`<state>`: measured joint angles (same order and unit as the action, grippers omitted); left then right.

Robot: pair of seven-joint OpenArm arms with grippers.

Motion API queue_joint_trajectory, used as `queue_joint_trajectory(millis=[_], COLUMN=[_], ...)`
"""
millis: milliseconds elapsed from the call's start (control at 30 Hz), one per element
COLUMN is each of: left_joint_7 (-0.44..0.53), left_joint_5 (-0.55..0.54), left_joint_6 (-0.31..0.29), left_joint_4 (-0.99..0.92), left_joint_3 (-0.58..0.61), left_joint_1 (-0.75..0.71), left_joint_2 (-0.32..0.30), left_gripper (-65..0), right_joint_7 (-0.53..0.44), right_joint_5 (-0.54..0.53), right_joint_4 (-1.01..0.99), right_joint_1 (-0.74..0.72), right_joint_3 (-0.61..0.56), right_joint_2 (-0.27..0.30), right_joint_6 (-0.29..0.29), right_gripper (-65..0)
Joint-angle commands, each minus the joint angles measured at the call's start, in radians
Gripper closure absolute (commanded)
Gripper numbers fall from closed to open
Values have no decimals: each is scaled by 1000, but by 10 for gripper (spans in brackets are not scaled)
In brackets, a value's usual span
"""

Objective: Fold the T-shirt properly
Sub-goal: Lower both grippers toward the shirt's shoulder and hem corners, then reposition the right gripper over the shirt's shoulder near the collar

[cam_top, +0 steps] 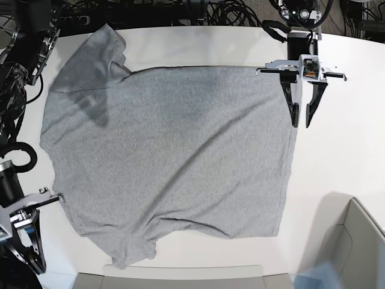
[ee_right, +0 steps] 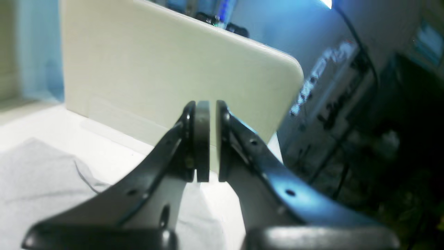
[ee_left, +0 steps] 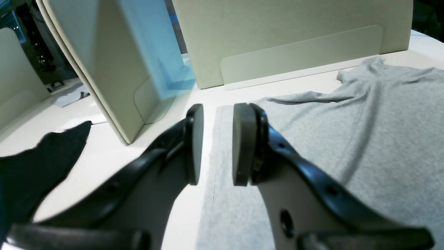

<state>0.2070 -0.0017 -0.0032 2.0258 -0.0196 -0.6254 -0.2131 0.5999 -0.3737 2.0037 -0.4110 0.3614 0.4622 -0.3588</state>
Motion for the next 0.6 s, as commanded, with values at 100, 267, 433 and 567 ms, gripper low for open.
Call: queue_joint_trajectory(millis=[100,267,433,567], left_joint_7=[29,29,24,24], left_joint_5=[-4,-4,-4,-4], left_joint_6=[10,10,10,10], left_joint_4=[19,20,20,20], left_joint_3=[-10,-16,-24,-49], left_joint_1=[-3,-1,0,0], left_joint_2=[-3,-3,-3,-3], left_gripper=[-158,-158,-158,-158], right_joint_7=[-34,-62,-71,-79], right_joint_5=[181,164,112,249], right_joint_4=[-21,-28,-33,-37], right_joint_1=[-108,-161,-222,-286], right_joint_3=[-77,-193,-200,-269], right_joint_2=[25,89,85,50], right_joint_6=[11,10,10,10], right_gripper=[-38,-38,-38,-38])
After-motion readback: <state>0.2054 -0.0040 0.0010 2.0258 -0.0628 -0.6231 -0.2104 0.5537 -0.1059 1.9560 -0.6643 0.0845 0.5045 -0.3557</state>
